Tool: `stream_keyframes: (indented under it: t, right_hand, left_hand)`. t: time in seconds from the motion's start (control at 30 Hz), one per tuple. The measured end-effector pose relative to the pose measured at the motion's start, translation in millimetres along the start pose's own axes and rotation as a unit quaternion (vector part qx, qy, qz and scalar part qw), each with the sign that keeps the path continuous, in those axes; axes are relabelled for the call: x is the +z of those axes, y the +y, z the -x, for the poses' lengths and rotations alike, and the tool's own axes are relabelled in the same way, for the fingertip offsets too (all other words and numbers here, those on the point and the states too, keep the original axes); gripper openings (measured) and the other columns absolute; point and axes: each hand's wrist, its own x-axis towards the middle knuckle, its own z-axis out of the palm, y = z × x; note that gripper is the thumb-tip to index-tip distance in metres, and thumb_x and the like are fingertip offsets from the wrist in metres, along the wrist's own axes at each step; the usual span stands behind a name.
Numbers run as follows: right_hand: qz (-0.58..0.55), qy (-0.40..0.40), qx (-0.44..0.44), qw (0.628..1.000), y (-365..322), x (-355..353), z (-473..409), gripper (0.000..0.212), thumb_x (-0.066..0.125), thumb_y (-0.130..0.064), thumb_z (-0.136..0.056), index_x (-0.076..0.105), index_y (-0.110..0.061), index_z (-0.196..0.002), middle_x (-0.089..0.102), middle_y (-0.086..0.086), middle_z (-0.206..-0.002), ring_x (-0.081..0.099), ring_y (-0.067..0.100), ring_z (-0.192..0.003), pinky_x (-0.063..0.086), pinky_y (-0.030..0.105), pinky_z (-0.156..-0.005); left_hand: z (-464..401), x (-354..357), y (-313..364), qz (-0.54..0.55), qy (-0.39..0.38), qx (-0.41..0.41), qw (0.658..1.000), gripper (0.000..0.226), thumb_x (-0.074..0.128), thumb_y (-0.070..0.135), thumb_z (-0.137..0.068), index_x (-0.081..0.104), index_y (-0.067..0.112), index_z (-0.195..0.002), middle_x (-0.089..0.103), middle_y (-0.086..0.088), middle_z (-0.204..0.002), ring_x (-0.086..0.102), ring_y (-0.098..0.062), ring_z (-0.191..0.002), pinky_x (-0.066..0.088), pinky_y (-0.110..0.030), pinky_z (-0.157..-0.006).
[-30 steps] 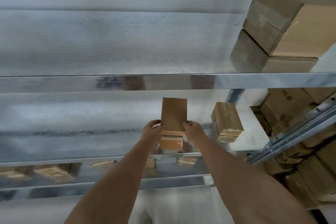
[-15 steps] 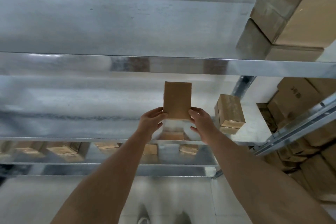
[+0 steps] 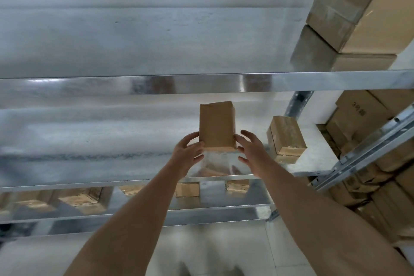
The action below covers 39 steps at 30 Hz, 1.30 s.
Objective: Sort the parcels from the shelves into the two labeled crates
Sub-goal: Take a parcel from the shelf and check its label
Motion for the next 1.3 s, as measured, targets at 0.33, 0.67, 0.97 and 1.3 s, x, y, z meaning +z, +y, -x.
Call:
stream_keyframes:
  t: [0.33, 0.67, 0.97, 1.3]
  right_hand:
    - [-0.018, -0.046, -0.01, 0.999, 1, 4, 8, 0.037, 0.067, -0.031, -0.095, 0.053, -0.021, -0.127, 0.064, -0.004, -0.118, 0.057, 0.023, -0.119, 0.04, 0.047, -0.109]
    - [-0.019, -0.008, -0.072, 0.997, 0, -5, 16, 0.031, 0.07, -0.033, -0.093, 0.062, -0.026, -0.121, 0.068, -0.002, -0.121, 0.06, 0.021, -0.116, 0.045, 0.044, -0.105]
    - [-0.021, -0.015, -0.079, 0.997, -1, -4, 17, 0.029, 0.069, -0.034, -0.093, 0.062, -0.027, -0.121, 0.067, -0.003, -0.12, 0.06, 0.02, -0.115, 0.045, 0.043, -0.105]
    - [-0.026, -0.005, -0.053, 0.998, -4, -4, 13, 0.072, 0.07, -0.052, -0.088, 0.04, -0.024, -0.148, 0.054, 0.002, -0.14, 0.053, 0.027, -0.127, 0.039, 0.048, -0.108]
  left_hand:
    - [-3, 29, 12, -0.193, 0.009, 0.054, 0.98, 0.051, 0.06, 0.034, -0.1, 0.047, 0.023, -0.148, 0.056, 0.002, -0.132, 0.059, -0.017, -0.11, 0.054, -0.014, -0.076]
    - [-5, 36, 9, -0.128, -0.077, 0.004, 0.989, 0.046, 0.059, 0.026, -0.1, 0.049, 0.021, -0.145, 0.061, -0.003, -0.132, 0.057, -0.024, -0.124, 0.042, -0.045, -0.113]
    - [-3, 36, 8, -0.137, -0.071, 0.02, 0.988, 0.043, 0.058, 0.027, -0.101, 0.051, 0.022, -0.143, 0.061, -0.001, -0.133, 0.058, -0.024, -0.124, 0.044, -0.044, -0.111]
    - [0, 24, 11, -0.011, -0.062, -0.014, 0.998, 0.042, 0.056, 0.018, -0.101, 0.05, 0.012, -0.142, 0.062, -0.011, -0.133, 0.06, -0.029, -0.124, 0.045, -0.051, -0.11]
